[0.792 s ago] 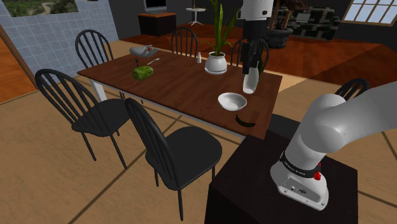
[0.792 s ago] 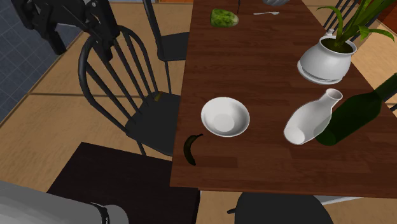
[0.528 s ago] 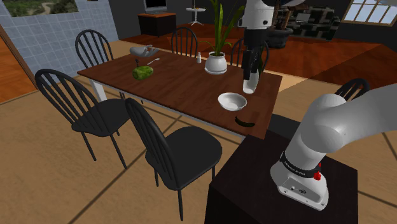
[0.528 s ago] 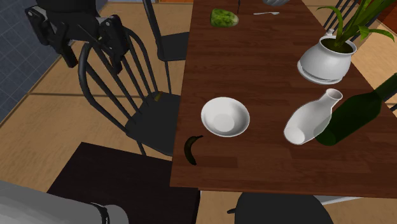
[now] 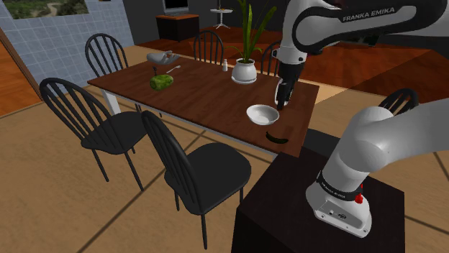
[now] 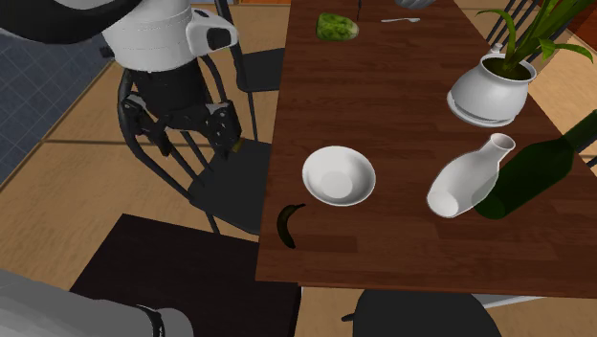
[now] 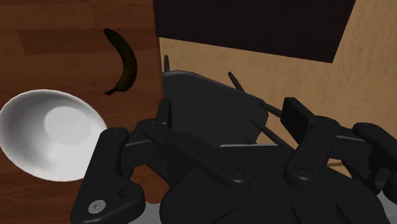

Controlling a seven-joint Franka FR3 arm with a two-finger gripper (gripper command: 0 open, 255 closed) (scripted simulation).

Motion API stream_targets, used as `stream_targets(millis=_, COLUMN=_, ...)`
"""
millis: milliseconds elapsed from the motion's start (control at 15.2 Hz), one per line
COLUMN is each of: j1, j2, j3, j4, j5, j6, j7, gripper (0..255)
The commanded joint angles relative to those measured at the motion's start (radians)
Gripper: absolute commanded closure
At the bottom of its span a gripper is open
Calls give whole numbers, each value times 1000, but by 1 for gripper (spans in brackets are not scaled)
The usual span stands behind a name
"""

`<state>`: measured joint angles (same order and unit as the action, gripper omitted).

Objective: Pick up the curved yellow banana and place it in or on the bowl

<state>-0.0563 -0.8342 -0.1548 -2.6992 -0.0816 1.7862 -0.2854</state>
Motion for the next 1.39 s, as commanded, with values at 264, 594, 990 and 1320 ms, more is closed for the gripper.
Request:
stream_targets(millis=264, j1=-46, j2=50, j3=-102, j4=-150, j5=-88, j6=242, j7=-112, gripper=0)
stream_targets(millis=594, j1=-77, j2=190, j3=-202, j4=-227, j5=-157, j6=492, j7=-208, gripper=0)
stream_targets(millis=990, j1=-54, j2=479, j3=-348, j4=-244, j5=-171, j6=838, j7=-356, gripper=0)
stream_targets(millis=1320, j1=106, j2=728, j3=-502, j4=-214, j5=53, j6=1070, j7=-593, gripper=0)
